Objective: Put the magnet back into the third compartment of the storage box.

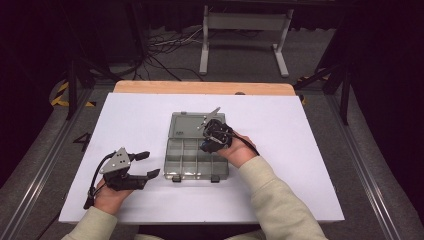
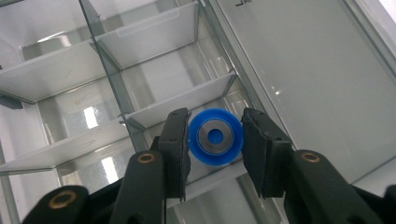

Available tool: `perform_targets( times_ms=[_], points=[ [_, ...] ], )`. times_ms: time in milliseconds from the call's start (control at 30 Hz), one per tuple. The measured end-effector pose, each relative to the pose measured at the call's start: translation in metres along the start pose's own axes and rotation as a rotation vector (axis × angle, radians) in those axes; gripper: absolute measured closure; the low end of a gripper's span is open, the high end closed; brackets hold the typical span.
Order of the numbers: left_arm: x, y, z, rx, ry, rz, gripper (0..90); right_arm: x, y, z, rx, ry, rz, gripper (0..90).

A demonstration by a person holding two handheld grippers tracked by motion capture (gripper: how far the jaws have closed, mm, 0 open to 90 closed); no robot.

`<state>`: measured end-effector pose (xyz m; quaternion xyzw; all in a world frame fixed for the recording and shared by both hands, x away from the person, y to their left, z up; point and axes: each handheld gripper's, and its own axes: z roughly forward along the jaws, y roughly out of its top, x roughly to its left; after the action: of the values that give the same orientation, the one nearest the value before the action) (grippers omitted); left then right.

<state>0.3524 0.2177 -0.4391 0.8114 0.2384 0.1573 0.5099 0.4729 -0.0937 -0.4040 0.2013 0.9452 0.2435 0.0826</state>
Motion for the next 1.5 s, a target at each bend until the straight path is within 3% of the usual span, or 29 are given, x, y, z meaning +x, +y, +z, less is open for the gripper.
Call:
perform_targets(
  times_ms=[1200,1433,1500],
  points=[
    [0.000,0.000,0.000,0.004,-0.003,-0.001,28.7,0.003,-0.001,0.016,0.023,0.027,-0.005,60.8],
    [0.000,0.000,0.000,0.003,0.003,-0.002,28.7,0.002,-0.002,0.012,-0.003,0.026,0.002,59.0],
    [0.000,0.000,0.000,0.001,0.004,-0.003,28.9,0.001,-0.004,0.008,-0.018,0.029,0.009,63.1]
  ],
)
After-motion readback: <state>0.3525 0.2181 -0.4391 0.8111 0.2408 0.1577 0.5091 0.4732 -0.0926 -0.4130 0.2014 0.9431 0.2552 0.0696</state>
